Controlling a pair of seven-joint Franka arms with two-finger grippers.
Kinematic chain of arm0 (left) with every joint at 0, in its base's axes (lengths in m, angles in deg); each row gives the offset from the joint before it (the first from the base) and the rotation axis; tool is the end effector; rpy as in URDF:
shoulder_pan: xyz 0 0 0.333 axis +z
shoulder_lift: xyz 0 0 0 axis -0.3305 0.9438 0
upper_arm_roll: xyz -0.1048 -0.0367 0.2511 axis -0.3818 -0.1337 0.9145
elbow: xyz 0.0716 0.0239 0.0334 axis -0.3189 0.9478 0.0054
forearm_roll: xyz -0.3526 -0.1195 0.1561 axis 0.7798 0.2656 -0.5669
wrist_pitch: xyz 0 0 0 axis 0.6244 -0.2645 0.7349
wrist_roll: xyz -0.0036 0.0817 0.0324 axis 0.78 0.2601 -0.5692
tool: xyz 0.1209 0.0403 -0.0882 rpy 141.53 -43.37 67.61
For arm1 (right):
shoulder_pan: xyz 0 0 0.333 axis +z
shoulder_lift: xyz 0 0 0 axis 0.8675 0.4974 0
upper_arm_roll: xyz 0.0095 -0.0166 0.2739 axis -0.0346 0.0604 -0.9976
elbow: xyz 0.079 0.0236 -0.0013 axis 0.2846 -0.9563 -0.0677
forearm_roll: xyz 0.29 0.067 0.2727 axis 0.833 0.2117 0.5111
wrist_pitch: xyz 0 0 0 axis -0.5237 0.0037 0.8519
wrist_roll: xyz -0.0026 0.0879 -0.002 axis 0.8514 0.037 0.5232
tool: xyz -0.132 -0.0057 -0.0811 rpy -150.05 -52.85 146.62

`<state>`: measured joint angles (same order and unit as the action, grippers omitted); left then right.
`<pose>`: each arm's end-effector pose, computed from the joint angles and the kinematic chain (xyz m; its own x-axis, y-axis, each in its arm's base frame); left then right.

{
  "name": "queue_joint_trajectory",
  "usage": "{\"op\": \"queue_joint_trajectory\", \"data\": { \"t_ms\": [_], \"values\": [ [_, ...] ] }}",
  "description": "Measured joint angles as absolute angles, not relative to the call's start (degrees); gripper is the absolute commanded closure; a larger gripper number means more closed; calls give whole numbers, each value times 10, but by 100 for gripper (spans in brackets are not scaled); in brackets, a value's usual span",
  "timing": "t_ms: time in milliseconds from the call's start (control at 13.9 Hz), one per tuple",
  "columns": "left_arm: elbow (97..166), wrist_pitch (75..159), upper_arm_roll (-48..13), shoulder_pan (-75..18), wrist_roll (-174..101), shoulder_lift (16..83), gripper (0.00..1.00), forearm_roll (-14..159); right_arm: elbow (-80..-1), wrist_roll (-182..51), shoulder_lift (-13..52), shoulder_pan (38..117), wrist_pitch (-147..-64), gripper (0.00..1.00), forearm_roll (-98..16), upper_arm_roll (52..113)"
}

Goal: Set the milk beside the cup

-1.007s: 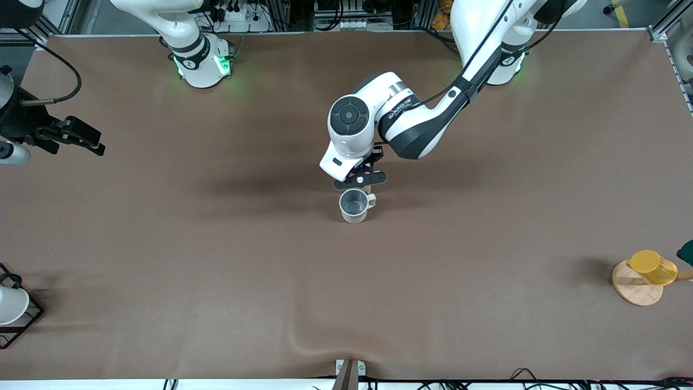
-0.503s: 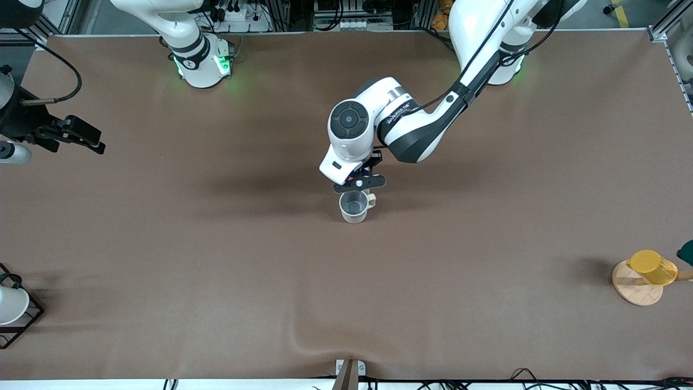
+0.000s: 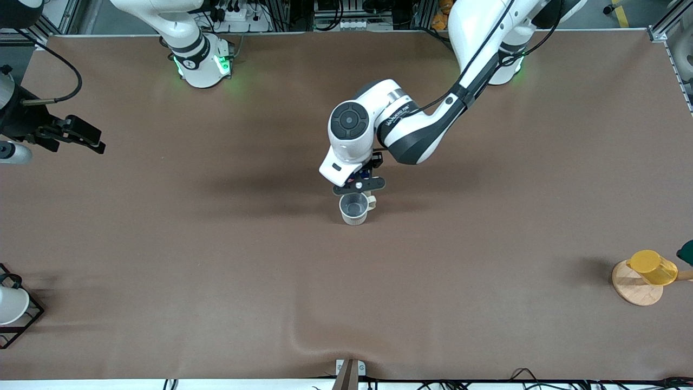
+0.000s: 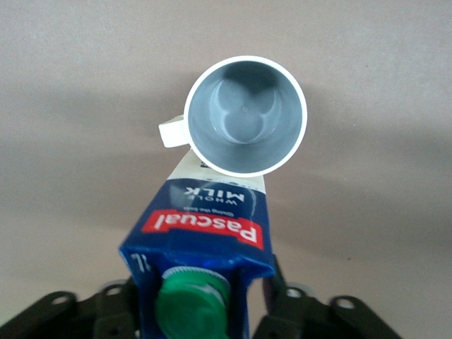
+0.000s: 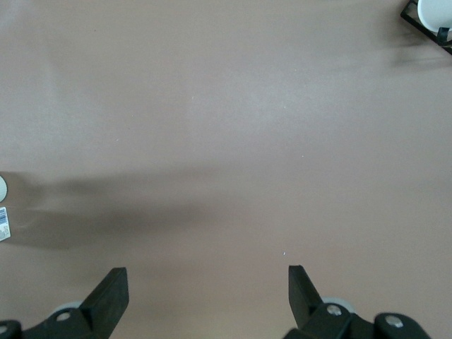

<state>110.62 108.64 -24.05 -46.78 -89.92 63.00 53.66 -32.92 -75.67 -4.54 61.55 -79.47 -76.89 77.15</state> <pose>0.4667 -0.5089 0.2438 0.9781 0.1424 -0.1519 0.1380 -0.9897 -0.0392 0.5608 0.0124 0.5298 0.9975 -0.0674 -0.0201 -0.0677 -0.9976 -0.0153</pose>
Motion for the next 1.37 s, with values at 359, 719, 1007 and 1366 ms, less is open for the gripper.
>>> {"op": "queue_joint_trajectory", "data": {
  "t_ms": [359,719,1007,1366],
  "values": [
    [1089,1082,-241,-467,-899,606,0,535,-329,-757,-45,615,-794,0,-769,771],
    [1082,1059,-236,-419,-896,515,0,535,-329,-757,-45,615,-791,0,-769,771],
    [1083,1039,-235,-301,-803,482,0,535,-328,-757,-45,616,-789,0,-769,770],
    [1082,981,-237,-155,-625,454,0,600,-328,-758,-45,616,-788,0,-769,769]
  ]
}}
